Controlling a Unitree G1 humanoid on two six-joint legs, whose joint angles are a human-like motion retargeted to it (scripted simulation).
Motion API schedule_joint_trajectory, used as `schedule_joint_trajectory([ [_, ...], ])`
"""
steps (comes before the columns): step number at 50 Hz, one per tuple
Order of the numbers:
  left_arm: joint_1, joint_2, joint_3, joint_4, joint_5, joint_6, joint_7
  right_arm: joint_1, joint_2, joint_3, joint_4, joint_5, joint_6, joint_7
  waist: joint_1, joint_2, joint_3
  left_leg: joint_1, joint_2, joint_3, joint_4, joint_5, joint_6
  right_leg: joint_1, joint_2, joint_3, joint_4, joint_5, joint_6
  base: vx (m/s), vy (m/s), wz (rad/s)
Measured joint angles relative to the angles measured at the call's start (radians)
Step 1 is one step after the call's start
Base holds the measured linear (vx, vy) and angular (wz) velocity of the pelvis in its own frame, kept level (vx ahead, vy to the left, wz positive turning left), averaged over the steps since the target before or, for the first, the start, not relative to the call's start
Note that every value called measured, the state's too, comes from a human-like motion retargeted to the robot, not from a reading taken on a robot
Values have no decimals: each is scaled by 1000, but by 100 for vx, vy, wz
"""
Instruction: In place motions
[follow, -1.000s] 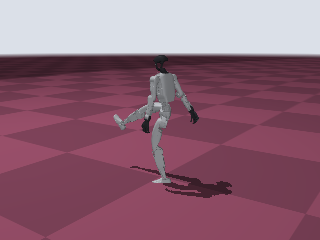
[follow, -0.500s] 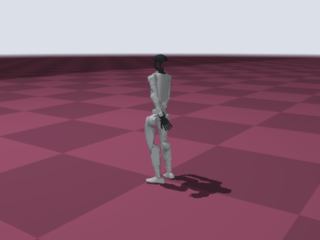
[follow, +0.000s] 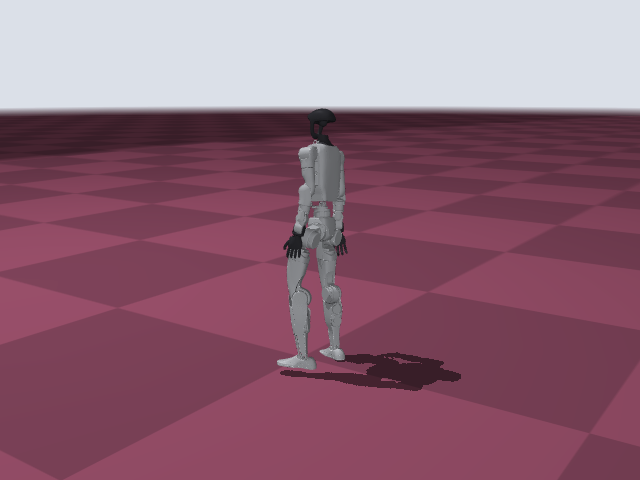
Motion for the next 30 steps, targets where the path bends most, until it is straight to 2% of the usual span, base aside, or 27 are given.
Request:
schedule_joint_trajectory([
  [2,22,1,17,33,-11,3,19,-2,-4,-13,26,-16,11,-20,-4,0,-9,11,37,106,-18,-25,17,-5,-9,-2,-3,0,6,1,11,14],
  [5,58,14,41,103,-24,16,38,2,-11,-36,45,-19,22,-34,-60,25,-29,8,75,158,-53,-35,-10,1,0,-39,-10,-7,21,8,16,103],
  [8,73,42,60,176,-32,18,28,18,-27,-78,35,-3,16,-20,-241,89,-56,-59,78,-33,-19,-52,-73,30,24,-215,-23,-30,50,12,21,220],
  [10,80,44,109,222,-36,12,22,34,-47,-83,30,14,9,-11,-90,62,-46,-12,74,131,-98,0,-57,12,24,-39,-18,-20,49,21,27,-231],
  [14,58,113,104,284,-33,37,42,53,-71,-149,46,37,15,-32,-101,50,-42,-16,67,121,-100,-11,-61,20,-4,-83,22,-33,67,10,21,4],
  [18,22,170,129,273,-55,53,36,43,-95,-192,51,69,-8,-47,-93,43,4,-22,87,114,-95,-15,-62,-32,-32,-76,162,-16,77,0,18,6],
  [20,13,192,137,244,-64,61,19,37,-110,-194,37,58,-15,-50,-89,52,16,-33,108,123,-96,-17,-60,-105,-47,-25,269,34,91,-3,11,-50],
  [22,3,209,145,221,-68,67,13,25,-133,-181,27,53,-22,-64,-82,54,27,-39,125,157,-99,-14,-63,-184,-48,94,350,79,114,-10,10,-81],
  [25,-30,240,162,206,-68,80,8,11,-162,-180,20,58,-38,-86,-109,51,58,-50,134,174,-104,-1,-66,-228,-50,211,347,94,156,-15,4,-11],
  [30,-112,323,167,185,-46,86,1,33,-189,-237,35,107,-49,-112,-140,22,104,-71,125,143,-108,22,-86,-146,-140,27,140,31,82,-9,-15,49],
])
